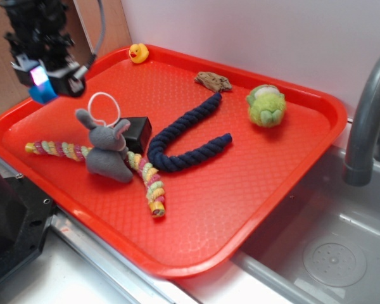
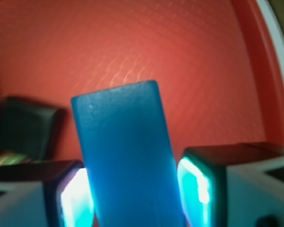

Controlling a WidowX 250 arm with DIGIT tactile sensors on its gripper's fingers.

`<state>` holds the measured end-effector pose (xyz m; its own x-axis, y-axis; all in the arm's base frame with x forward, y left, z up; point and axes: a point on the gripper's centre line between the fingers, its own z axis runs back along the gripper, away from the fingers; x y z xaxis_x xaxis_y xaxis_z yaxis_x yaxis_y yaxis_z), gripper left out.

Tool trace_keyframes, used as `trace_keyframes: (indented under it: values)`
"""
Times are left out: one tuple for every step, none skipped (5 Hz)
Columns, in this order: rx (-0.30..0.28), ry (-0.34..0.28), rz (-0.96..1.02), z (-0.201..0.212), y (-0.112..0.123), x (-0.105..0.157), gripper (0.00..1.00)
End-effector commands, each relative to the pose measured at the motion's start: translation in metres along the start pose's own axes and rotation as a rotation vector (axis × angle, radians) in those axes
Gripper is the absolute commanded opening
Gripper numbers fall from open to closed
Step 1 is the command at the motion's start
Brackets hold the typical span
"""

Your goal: Grab the blue block.

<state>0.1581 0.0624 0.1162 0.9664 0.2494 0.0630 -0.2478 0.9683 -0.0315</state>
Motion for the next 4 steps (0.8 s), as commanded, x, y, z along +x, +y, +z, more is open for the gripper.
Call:
trace_keyframes:
  values:
    - [0.025,-0.099,-0.144,0.094,-0.033,-0.006,0.00]
    - [0.053,-0.110,-0.200,0.077,-0.049,0.003,0.00]
    - [0.064,-0.123,-0.240,0.072,-0.051,0.014,0.00]
    - [0.032,-0.102,-0.242,0.065,-0.046,0.032,0.00]
